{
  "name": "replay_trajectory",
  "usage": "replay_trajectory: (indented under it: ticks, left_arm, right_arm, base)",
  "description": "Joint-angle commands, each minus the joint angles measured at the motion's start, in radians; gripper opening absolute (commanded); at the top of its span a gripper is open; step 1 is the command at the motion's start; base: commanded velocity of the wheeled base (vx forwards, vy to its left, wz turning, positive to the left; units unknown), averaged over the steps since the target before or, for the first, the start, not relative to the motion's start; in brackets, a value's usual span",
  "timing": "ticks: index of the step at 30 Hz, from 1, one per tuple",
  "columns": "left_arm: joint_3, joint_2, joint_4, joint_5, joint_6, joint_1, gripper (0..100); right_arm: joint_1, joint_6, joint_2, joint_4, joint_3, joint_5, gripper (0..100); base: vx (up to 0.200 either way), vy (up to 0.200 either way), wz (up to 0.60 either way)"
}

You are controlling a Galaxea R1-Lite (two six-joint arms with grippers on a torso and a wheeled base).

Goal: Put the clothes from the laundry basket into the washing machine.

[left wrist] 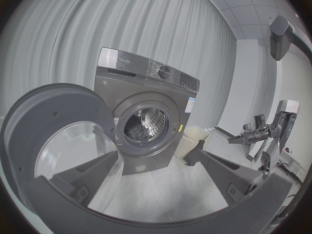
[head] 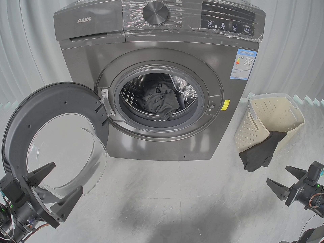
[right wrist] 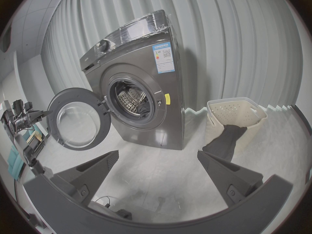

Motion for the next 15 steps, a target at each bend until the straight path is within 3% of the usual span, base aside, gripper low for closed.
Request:
replay_trajectory:
  ticks: [1,2,4,6,7,9,15]
  left_arm:
    - [0.016,-0.270,0.213,0.003,-0.009,0.051,100]
    - [0.016,-0.270,0.213,0.003,-0.009,0.051,100]
    - [0.016,-0.366,0.300,0.001,-0.014,0.111,100]
    - [0.016,-0.366,0.300,0.001,-0.014,0.111,100]
    - [0.017,-0.439,0.377,-0.006,-0.006,0.188,100]
    - [0.017,-0.477,0.435,-0.009,0.004,0.223,100]
    - [0.017,-0.583,0.559,-0.019,0.000,0.310,100]
  right_arm:
    - [-0.053,-0.051,-0.382,0.254,0.017,-0.023,100]
    - [-0.053,-0.051,-0.382,0.254,0.017,-0.023,100]
    - [-0.136,-0.061,-0.526,0.328,0.014,-0.023,100]
    - [-0.136,-0.061,-0.526,0.328,0.014,-0.023,100]
    - [-0.190,-0.059,-0.627,0.366,0.016,-0.020,100]
    - [-0.203,-0.058,-0.669,0.403,0.017,-0.020,100]
    - [-0.216,-0.055,-0.835,0.569,0.017,-0.017,100]
  base:
    - [0.000,0.000,0.00]
    - [0.000,0.000,0.00]
    - [0.000,0.000,0.00]
    - [0.000,0.000,0.00]
    - [0.000,0.000,0.00]
    - [0.000,-0.200,0.00]
    - [0.000,-0.200,0.00]
